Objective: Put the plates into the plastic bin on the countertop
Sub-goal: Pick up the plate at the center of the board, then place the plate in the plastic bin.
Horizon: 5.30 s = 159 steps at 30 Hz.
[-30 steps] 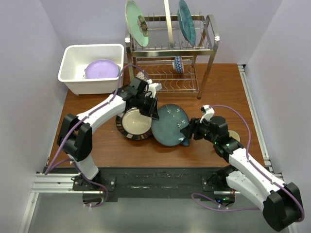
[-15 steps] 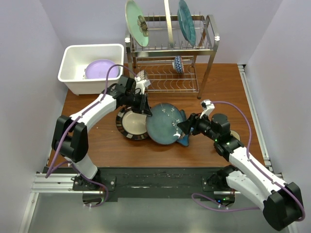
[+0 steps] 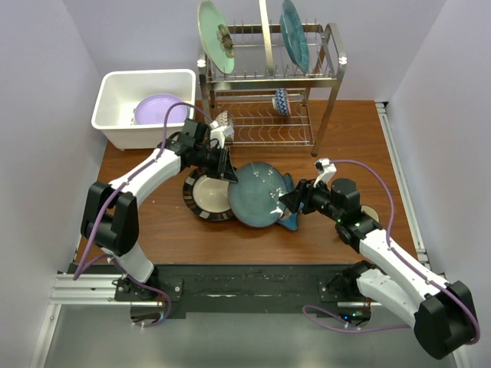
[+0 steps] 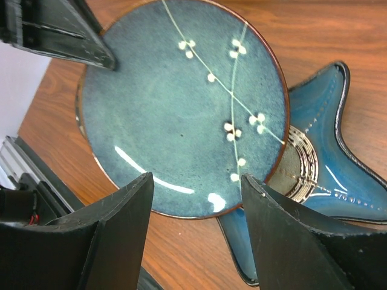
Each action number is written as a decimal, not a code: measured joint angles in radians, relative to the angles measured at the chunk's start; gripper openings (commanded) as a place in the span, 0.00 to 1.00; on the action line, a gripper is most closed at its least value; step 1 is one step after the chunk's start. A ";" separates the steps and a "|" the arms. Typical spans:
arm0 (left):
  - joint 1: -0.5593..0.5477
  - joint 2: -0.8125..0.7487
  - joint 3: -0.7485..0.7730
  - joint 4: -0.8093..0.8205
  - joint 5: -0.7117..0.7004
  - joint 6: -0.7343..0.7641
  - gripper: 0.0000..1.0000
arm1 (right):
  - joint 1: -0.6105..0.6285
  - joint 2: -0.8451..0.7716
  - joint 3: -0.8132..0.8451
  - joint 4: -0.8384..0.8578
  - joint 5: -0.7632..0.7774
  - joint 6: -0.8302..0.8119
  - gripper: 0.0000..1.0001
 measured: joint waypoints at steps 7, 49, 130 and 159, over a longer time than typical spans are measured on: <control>0.000 0.002 -0.033 0.001 -0.003 0.000 0.00 | 0.000 0.096 -0.014 0.005 0.012 0.010 0.58; 0.006 0.048 -0.052 -0.031 -0.088 0.097 0.14 | -0.022 0.390 -0.014 0.186 -0.026 0.161 0.00; 0.516 -0.184 -0.079 -0.019 0.155 0.039 0.00 | -0.003 0.203 -0.045 0.185 -0.052 0.130 0.72; 0.711 -0.279 -0.111 0.088 0.199 -0.092 0.00 | -0.003 0.236 -0.045 0.209 -0.064 0.130 0.72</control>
